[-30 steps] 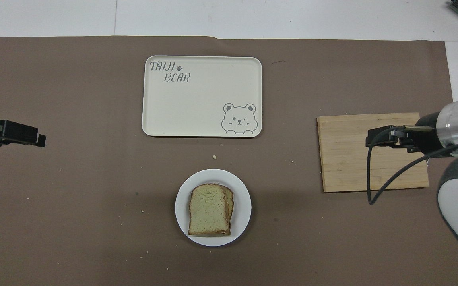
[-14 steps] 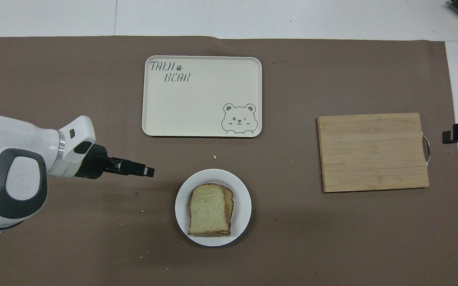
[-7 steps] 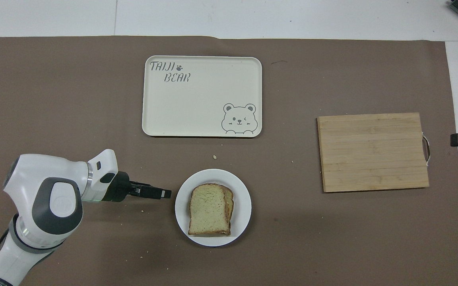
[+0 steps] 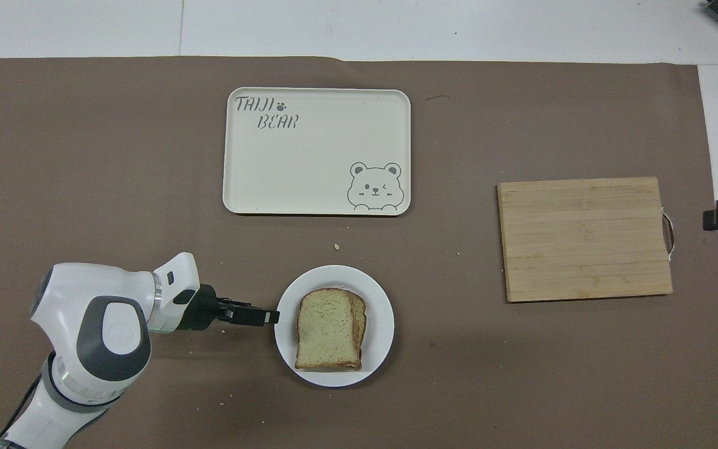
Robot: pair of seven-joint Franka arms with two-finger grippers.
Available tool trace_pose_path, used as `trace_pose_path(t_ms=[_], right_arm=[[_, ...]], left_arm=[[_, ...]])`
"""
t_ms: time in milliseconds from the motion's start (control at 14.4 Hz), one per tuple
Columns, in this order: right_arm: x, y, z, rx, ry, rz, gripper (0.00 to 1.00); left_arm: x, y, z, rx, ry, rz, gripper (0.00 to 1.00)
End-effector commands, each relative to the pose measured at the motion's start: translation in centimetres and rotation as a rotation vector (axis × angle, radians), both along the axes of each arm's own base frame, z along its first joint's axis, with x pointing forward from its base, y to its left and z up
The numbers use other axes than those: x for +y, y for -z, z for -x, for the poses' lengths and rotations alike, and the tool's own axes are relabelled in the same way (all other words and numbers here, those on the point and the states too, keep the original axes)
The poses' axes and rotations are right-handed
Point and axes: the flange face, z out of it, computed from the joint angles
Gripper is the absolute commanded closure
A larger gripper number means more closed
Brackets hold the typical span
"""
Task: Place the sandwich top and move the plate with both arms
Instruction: 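Slide the white plate with the left gripper onto the cream tray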
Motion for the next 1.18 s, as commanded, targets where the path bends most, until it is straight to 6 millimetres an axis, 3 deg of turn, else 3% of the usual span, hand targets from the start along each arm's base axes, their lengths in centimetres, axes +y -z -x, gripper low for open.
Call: trace_pose_path(t_ms=[0, 208, 347, 416, 485, 832, 1109], right_arm=[[0.0, 0.2, 0.4, 0.020, -0.030, -0.012, 0.00], [0.2, 0.4, 0.4, 0.022, -0.037, -0.012, 0.00], [0.2, 0.3, 0.6, 0.018, -0.035, -0.012, 0.00], [0.2, 0.3, 0.6, 0.017, -0.035, -0.012, 0.00], [0.2, 0.2, 0.6, 0.011, -0.032, -0.011, 0.00], [0.2, 0.5, 0.5, 0.017, -0.035, -0.012, 0.00], [0.2, 0.4, 0.6, 0.015, -0.037, -0.012, 0.00]], left_arm=[[0.6, 2.6, 0.6, -0.014, 0.005, 0.013, 0.26], [0.7, 3.1, 0.5, -0.004, -0.013, 0.031, 0.41], [0.7, 3.1, 0.4, -0.004, -0.013, 0.031, 0.83], [0.7, 3.0, 0.4, -0.003, -0.015, 0.032, 0.96], [0.8, 3.0, 0.3, -0.001, -0.016, 0.036, 1.00], [0.9, 2.1, -0.6, -0.005, -0.028, 0.058, 1.00], [2.1, 1.3, -2.1, 0.012, -0.059, 0.102, 1.00]])
